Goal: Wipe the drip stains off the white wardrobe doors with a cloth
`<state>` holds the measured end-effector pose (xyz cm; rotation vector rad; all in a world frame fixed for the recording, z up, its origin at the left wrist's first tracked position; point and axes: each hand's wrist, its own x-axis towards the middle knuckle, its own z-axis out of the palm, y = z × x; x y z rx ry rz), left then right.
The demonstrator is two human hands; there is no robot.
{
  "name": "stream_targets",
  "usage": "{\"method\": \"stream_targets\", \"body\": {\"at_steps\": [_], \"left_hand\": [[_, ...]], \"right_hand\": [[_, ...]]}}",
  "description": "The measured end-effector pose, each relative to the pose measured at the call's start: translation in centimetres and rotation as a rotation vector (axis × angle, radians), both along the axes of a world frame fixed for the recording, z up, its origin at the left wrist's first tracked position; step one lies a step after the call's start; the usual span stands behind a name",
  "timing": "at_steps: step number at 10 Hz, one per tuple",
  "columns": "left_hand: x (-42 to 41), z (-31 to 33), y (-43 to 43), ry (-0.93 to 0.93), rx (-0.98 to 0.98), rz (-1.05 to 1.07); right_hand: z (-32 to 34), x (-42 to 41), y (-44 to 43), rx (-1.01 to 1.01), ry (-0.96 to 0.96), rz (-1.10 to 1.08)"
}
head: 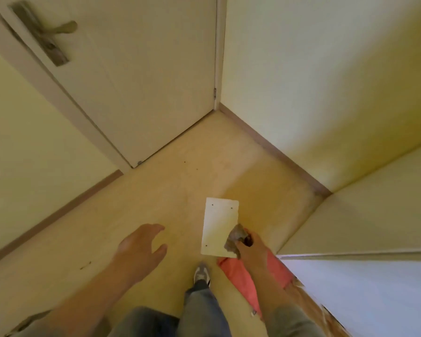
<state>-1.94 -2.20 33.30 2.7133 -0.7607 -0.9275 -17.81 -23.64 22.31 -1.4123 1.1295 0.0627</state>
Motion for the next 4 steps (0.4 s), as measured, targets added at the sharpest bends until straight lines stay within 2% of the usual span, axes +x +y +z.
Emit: {"method": "stream_targets", "body": {"at_steps": [1, 2, 3, 4], "left_hand": [[3.2, -0.5, -1.2, 0.005, 0.02, -0.047], [5.4, -0.8, -1.9, 0.019, 0.039, -0.115], [7.3, -1.5, -2.8, 0.021, 0.012, -0.178], [8.5, -1.1, -4.2, 0.052, -0.016, -0.241]], "right_hand": [[-0.7, 2.4, -1.1, 0.138, 0.015, -0.085], [-3.0, 2.3, -1.6, 0.249, 0.025, -0.072], [1.0, 2.9, 0.0, 0.29, 0.054, -0.157], [4.3, 2.1, 0.5, 0.252, 0.057, -0.357]]}}
